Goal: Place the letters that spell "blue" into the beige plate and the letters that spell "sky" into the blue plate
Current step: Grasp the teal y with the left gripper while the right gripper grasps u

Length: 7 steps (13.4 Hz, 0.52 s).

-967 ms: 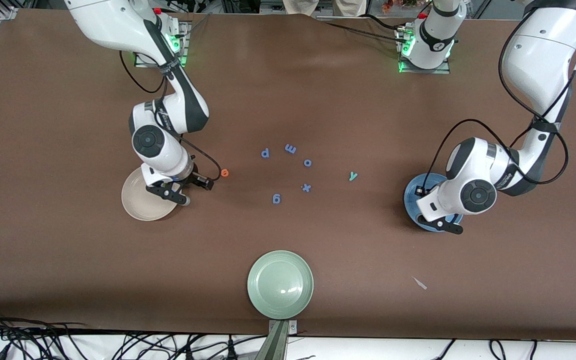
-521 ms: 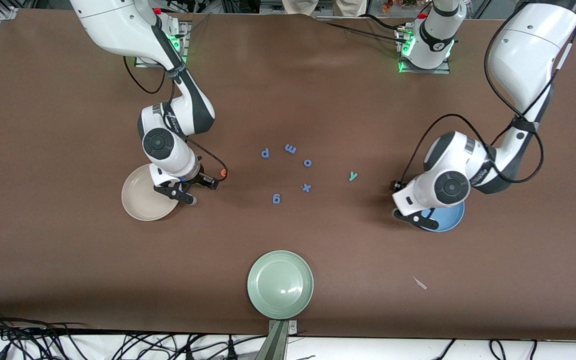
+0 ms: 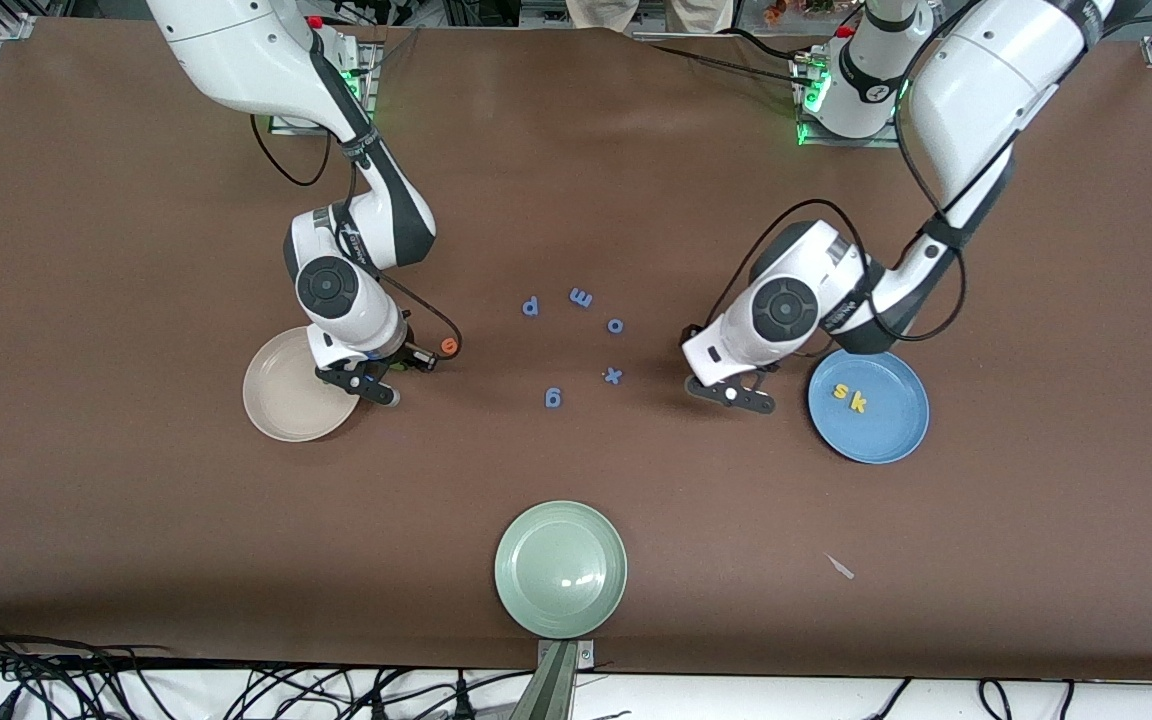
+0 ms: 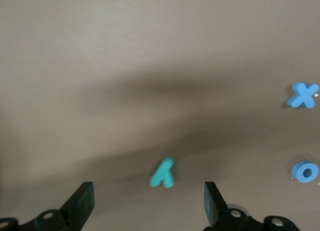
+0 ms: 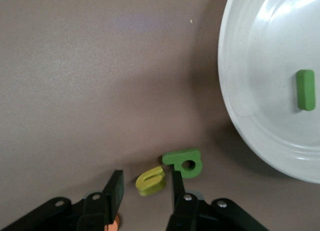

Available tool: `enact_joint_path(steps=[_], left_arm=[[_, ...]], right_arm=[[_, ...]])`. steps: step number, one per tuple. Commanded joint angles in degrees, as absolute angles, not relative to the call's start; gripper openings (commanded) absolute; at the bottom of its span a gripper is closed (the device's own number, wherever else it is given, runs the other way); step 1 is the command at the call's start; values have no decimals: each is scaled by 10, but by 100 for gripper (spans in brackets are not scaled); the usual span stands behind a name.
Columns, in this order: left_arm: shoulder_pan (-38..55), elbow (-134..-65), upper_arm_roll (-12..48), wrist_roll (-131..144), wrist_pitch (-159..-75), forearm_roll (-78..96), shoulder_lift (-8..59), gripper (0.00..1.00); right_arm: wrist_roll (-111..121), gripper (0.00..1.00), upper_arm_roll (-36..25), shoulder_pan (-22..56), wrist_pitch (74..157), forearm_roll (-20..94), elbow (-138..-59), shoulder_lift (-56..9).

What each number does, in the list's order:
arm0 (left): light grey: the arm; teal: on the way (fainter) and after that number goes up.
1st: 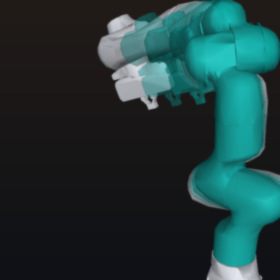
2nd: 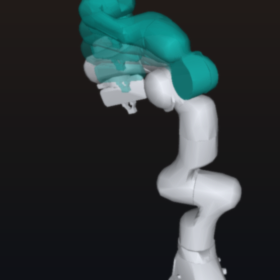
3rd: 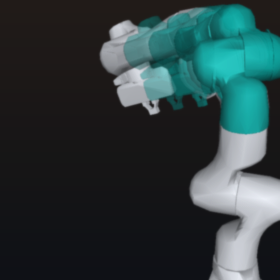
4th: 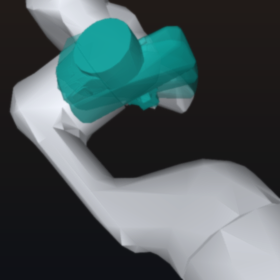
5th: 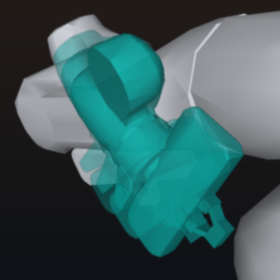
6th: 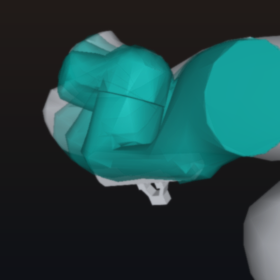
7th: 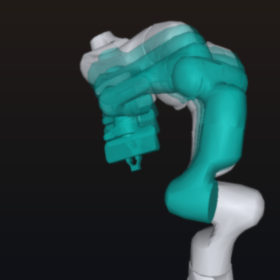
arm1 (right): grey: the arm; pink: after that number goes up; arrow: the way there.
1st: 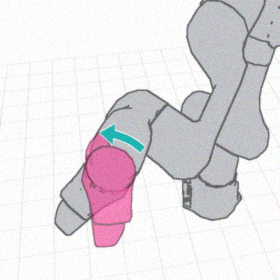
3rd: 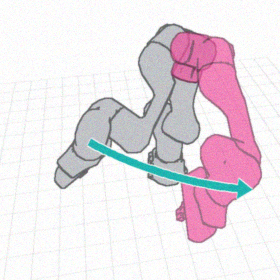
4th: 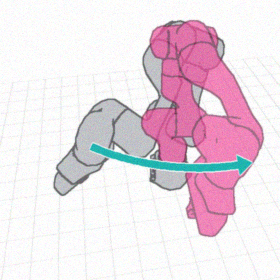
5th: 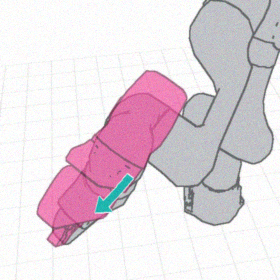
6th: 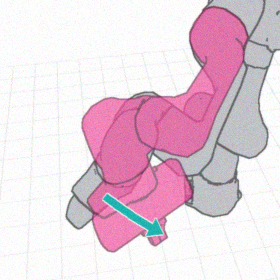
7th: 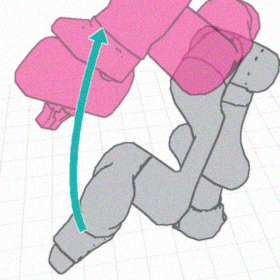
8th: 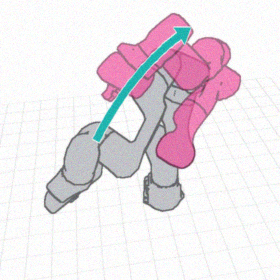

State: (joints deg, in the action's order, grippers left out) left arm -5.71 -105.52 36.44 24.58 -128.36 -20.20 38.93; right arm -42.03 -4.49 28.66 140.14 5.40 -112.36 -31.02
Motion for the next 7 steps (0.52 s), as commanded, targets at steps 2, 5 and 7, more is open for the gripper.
enact_joint_path(steps=[2, 5, 7], left_arm=[[-64, -1108, 362, 253, -1347, -228, 384, 87], [-55, -1107, 363, 310, -1348, -314, 404, 81], [-55, -1106, 364, 325, -1348, -347, 410, 66]], right_arm=[[-425, 30, -43, 289, 1410, 62, -1129, -308], [-424, 11, -44, 288, 1410, 62, -1129, -308], [-424, 0, -44, 288, 1409, 62, -1129, -308]])
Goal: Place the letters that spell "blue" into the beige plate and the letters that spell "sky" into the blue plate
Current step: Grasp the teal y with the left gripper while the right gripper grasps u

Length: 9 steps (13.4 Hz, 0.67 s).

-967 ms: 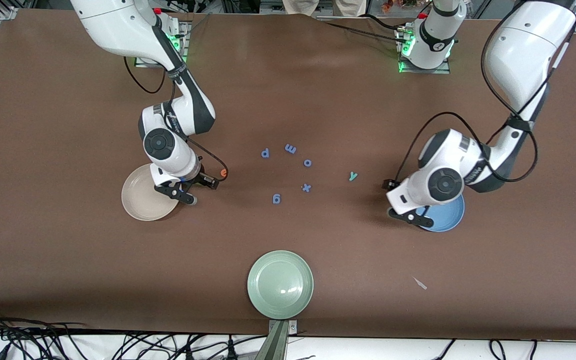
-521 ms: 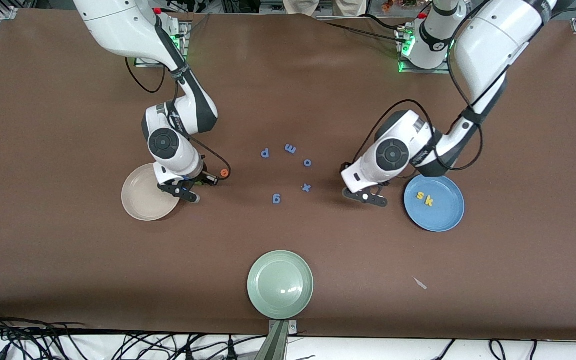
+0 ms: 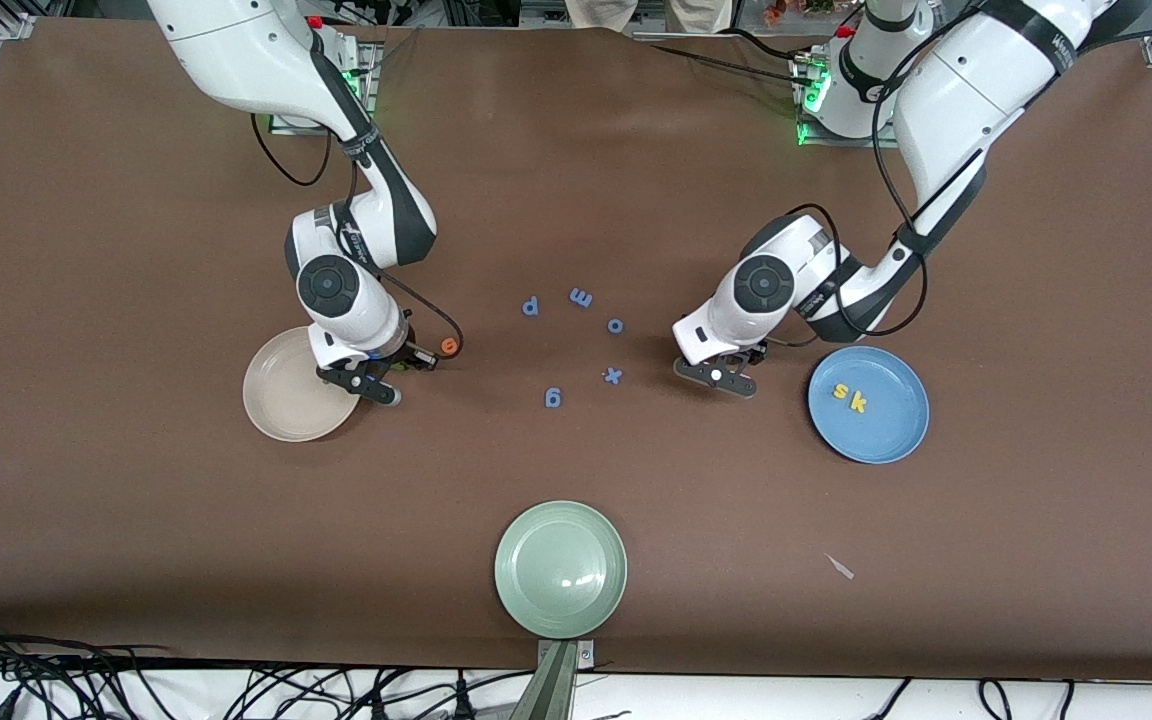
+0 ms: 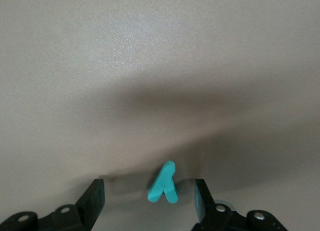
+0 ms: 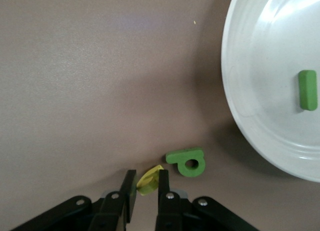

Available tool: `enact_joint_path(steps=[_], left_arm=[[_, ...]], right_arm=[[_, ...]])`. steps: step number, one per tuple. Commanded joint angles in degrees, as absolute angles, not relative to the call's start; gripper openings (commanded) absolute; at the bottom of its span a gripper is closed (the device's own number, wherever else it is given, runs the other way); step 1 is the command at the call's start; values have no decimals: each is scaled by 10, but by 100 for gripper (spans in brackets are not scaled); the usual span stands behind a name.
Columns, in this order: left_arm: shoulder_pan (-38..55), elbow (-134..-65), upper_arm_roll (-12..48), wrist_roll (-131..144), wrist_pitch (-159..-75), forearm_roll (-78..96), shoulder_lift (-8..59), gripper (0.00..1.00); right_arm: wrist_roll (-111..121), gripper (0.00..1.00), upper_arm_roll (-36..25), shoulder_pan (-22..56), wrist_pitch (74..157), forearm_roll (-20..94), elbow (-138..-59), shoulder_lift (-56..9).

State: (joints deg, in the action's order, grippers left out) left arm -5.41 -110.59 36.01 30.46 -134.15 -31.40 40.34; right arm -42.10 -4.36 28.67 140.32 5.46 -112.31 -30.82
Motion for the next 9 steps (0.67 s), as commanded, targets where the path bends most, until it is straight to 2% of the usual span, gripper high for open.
enact_joint_path(steps=[1, 4, 6, 9], left_arm=[[-55, -1104, 365, 327, -1348, -346, 410, 52], [-55, -1104, 366, 328, -1347, -345, 409, 16], [-57, -1100, 366, 326, -1343, -345, 406, 4], [-63, -1092, 373, 319, -1301, -345, 379, 4]], right_arm=[[-420, 0, -44, 288, 1405, 62, -1129, -307], [-410, 0, -47, 287, 1392, 62, -1126, -297], [-408, 0, -48, 284, 1376, 61, -1123, -290], [-360, 0, -68, 280, 1324, 62, -1110, -272]])
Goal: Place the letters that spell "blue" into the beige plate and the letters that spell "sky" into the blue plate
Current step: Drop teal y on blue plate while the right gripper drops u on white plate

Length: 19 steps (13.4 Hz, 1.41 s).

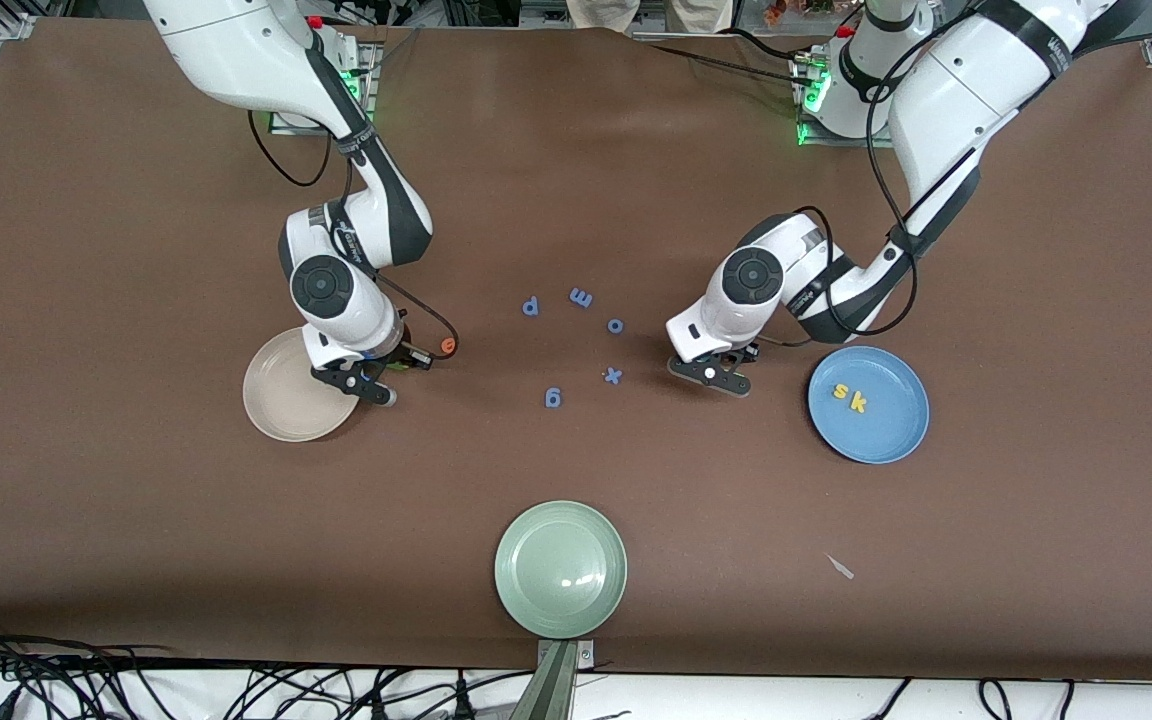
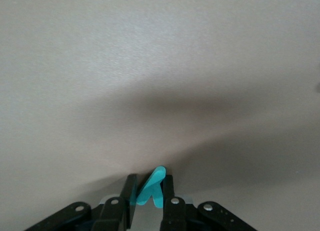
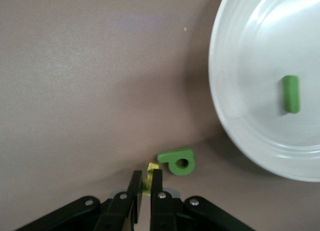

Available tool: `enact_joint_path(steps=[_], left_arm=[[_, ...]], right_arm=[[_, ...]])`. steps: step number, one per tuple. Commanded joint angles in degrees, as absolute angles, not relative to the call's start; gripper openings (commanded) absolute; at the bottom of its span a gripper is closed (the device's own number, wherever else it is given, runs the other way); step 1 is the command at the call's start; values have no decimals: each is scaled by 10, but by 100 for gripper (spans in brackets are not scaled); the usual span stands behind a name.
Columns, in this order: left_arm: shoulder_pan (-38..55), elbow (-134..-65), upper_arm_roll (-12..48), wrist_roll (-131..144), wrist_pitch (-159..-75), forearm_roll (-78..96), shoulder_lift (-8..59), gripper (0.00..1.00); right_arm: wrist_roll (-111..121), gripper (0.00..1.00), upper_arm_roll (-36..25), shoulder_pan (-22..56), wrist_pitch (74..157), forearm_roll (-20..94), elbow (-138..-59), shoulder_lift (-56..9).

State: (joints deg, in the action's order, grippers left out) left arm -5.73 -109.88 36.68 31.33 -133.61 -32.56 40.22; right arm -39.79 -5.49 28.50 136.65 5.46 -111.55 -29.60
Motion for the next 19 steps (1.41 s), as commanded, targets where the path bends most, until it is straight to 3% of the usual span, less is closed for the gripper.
enact_joint_path(steps=[1, 4, 8, 10, 11, 13, 14, 15, 16, 19], left_arm=[[-66, -1079, 379, 316, -1269, -344, 369, 4], [-80, -1035, 392, 253, -1153, -344, 354, 5], [-182, -1033, 391, 49, -1131, -344, 337, 8], [-215, -1034, 390, 2, -1136, -349, 343, 10], [-226, -1036, 389, 1, -1138, -352, 345, 10], [-248, -1037, 388, 2, -1149, -354, 366, 15], [-261, -1041, 388, 1, -1162, -353, 371, 34], [-265, -1041, 388, 2, -1162, -353, 374, 93], [-266, -1039, 389, 2, -1158, -352, 372, 100], [-264, -1028, 409, 4, -1123, -343, 332, 100]], right_arm=[[-337, 0, -78, 279, 1298, 61, -1100, -266], [-262, 0, -115, 279, 1258, 61, -1089, -257], [-188, 2, -149, 278, 1261, 62, -1096, -257], [-190, 26, -149, 274, 1264, 62, -1096, -258], [-191, 49, -149, 274, 1264, 70, -1096, -258], [-192, 62, -149, 274, 1260, 104, -1094, -258], [-197, 63, -149, 275, 1259, 105, -1092, -259], [-198, 63, -148, 276, 1259, 105, -1092, -259], [-200, 64, -148, 277, 1259, 105, -1091, -259], [-256, 63, -129, 283, 1273, 107, -1089, -265]])
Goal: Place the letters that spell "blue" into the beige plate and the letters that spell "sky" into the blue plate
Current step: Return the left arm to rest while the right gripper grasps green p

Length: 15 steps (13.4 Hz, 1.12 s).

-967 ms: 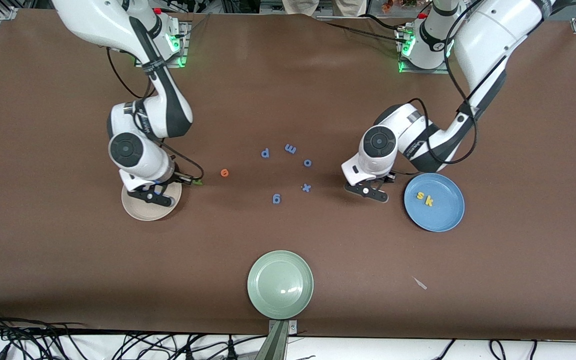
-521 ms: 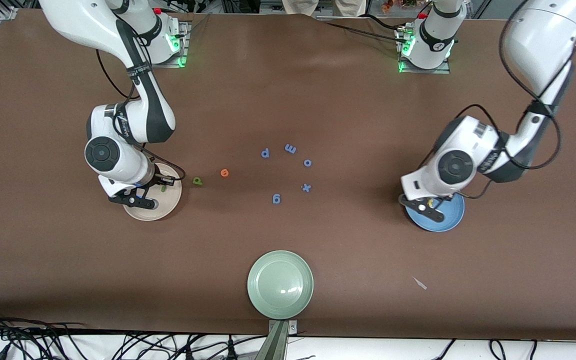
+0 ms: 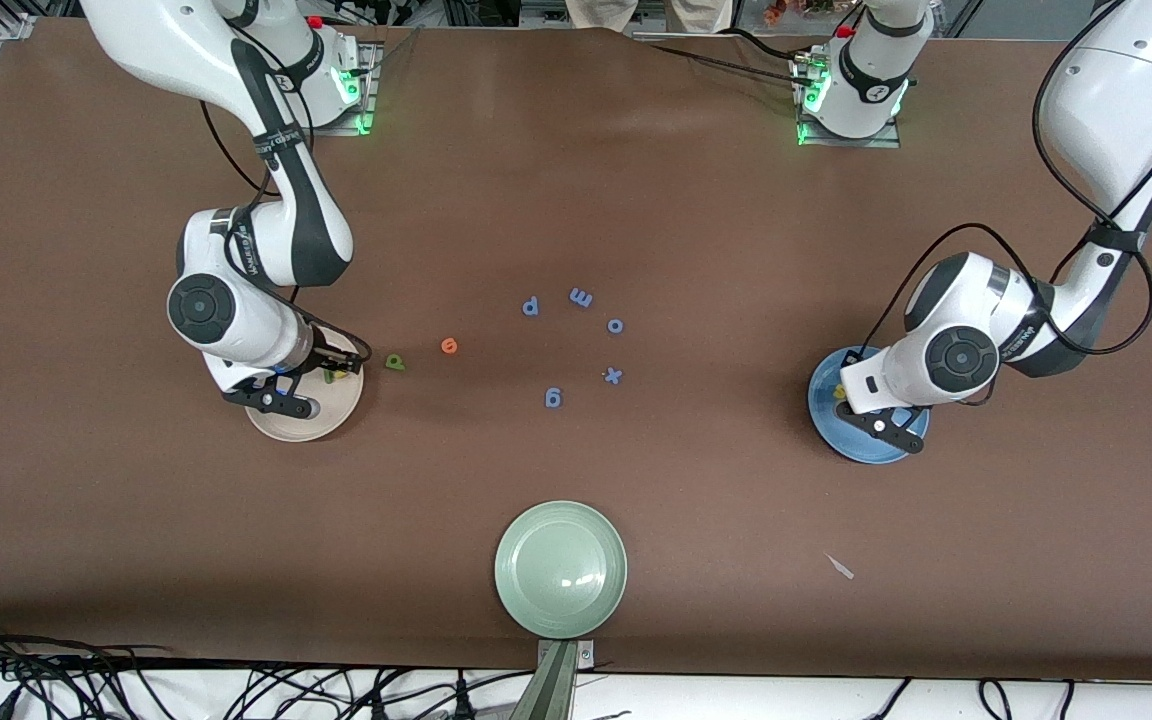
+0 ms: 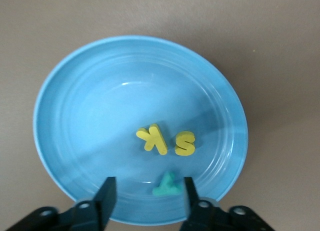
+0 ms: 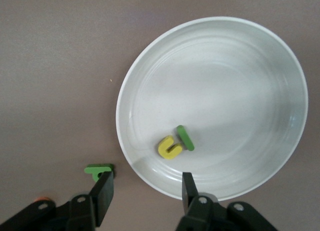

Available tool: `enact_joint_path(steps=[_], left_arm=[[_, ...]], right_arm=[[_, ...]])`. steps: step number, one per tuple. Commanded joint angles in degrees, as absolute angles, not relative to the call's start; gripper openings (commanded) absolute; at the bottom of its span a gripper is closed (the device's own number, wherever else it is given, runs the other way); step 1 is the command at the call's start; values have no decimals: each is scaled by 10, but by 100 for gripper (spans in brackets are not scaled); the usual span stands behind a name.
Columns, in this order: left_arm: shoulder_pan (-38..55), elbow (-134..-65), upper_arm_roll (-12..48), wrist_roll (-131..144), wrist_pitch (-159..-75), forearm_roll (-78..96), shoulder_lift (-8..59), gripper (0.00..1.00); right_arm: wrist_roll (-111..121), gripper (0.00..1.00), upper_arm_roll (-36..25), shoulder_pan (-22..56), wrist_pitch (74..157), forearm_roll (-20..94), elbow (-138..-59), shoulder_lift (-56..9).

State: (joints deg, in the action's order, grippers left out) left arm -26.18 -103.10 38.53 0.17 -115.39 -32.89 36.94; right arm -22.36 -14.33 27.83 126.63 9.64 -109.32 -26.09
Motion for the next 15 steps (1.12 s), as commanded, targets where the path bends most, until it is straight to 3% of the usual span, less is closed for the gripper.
enact_joint_path(steps=[1, 7, 12, 15], left_arm=[[-266, -1024, 430, 7, -1105, -341, 317, 100], [-265, -823, 483, 16, -876, -242, 262, 100], [-252, -732, 492, 18, -857, -241, 232, 100], [-237, -728, 482, 18, -858, -208, 216, 100]], right_arm=[[-275, 63, -120, 284, 1288, 109, -1089, -273], [-320, 63, -90, 286, 1345, 111, -1094, -307], [-323, 63, -84, 294, 1401, 111, -1126, -315], [-339, 63, -77, 296, 1413, 111, -1139, -315]])
